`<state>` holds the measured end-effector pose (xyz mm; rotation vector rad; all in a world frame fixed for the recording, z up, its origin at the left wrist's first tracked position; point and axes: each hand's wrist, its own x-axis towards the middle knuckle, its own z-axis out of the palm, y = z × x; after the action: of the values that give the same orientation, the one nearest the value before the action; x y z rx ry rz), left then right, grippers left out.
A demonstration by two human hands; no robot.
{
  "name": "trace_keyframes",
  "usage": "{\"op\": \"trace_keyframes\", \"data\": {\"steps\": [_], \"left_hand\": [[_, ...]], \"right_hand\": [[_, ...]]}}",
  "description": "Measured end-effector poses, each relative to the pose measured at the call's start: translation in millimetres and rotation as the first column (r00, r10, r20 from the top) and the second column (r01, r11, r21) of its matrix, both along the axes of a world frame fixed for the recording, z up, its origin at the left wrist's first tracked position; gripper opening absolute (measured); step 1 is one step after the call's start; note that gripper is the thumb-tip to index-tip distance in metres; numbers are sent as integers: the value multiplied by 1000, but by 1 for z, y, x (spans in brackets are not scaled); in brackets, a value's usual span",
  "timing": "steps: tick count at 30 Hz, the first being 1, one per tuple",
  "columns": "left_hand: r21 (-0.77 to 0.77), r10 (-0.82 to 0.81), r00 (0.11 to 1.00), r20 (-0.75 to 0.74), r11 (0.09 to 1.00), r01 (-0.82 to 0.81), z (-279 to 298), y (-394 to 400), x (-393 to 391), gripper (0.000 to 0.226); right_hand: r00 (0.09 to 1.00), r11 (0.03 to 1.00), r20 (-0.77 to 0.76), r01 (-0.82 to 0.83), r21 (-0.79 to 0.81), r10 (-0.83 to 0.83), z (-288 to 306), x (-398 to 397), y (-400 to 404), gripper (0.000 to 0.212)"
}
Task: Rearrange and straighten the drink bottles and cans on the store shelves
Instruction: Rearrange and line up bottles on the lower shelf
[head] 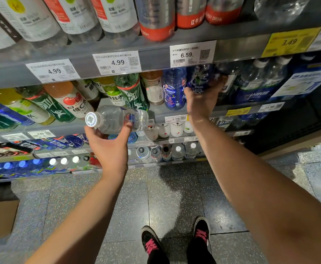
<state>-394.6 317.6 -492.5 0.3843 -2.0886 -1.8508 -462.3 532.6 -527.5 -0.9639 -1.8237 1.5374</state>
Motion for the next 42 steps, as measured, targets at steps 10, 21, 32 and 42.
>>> {"op": "trace_keyframes", "data": {"steps": [10, 21, 32, 42], "left_hand": [[65, -99, 994, 49, 993, 96, 9, 41, 19, 58], [121, -140, 987, 80, 984, 130, 13, 89, 19, 53], [81, -66, 987, 148, 995, 54, 3, 154, 6, 63], [-151, 58, 974, 218, 988, -25, 8, 236, -37, 74]], "right_hand": [[974, 988, 226, -46, 150, 11, 2, -2, 9, 105], [967, 975, 234, -142, 172, 99, 10, 3, 25, 99], [997, 961, 15, 77, -266, -76, 12, 99, 70, 88], [999, 999, 28, -36, -34, 37, 3, 144, 117, 59]]}}
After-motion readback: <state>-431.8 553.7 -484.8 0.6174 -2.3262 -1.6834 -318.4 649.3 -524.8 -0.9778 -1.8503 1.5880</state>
